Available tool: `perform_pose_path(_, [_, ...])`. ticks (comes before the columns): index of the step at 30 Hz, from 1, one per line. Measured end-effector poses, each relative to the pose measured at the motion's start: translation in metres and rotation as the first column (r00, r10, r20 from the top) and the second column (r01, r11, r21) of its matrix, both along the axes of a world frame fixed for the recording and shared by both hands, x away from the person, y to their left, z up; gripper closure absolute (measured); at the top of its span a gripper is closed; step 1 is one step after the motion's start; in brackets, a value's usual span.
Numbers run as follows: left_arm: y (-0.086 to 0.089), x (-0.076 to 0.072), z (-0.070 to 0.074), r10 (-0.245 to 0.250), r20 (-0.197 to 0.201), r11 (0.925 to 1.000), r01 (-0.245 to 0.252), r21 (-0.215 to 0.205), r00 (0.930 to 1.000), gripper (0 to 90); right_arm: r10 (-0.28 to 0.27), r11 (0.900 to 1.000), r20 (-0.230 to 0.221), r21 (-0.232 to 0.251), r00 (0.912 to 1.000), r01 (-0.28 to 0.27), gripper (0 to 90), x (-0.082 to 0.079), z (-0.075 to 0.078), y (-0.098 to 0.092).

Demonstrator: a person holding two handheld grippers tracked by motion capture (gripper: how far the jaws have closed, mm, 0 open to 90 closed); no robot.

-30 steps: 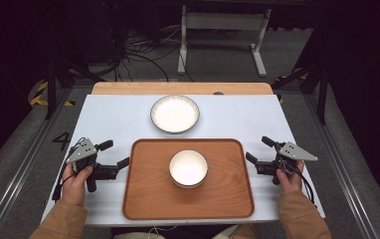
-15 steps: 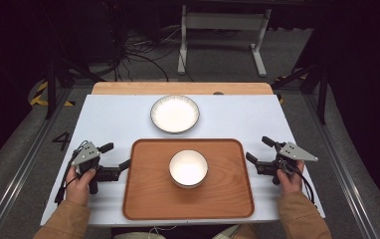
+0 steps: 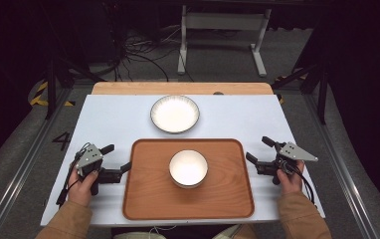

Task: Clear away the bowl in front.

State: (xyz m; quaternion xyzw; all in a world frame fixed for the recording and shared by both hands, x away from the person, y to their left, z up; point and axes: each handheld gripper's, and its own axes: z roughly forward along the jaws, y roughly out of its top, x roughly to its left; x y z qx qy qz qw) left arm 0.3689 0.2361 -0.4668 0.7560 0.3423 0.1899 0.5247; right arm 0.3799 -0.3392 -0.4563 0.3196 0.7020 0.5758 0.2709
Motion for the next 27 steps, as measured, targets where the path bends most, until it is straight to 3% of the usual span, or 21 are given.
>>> perform_pose_path(4, [-0.0001,0.0001,-0.0003,-0.006,-0.002,1.0000,0.006,-0.001,1.0000,4.6,0.000,1.000,0.002,-0.001,1.0000,0.000,7.6,-0.0002,0.0000,0.0000])
perform_pose_path(11, [-0.0051,-0.0004,0.0002,-0.019,0.006,0.9984,0.019,0.053,0.9998,4.8,0.000,1.000,0.004,0.004,1.0000,0.000,7.6,-0.0006,-0.0001,-0.0005])
perform_pose_path(27, [-0.0064,-0.0004,0.0001,-0.019,0.005,0.9979,0.018,0.062,0.9998,5.0,-0.002,1.000,0.005,0.011,1.0000,0.002,7.6,-0.0006,-0.0001,-0.0011])
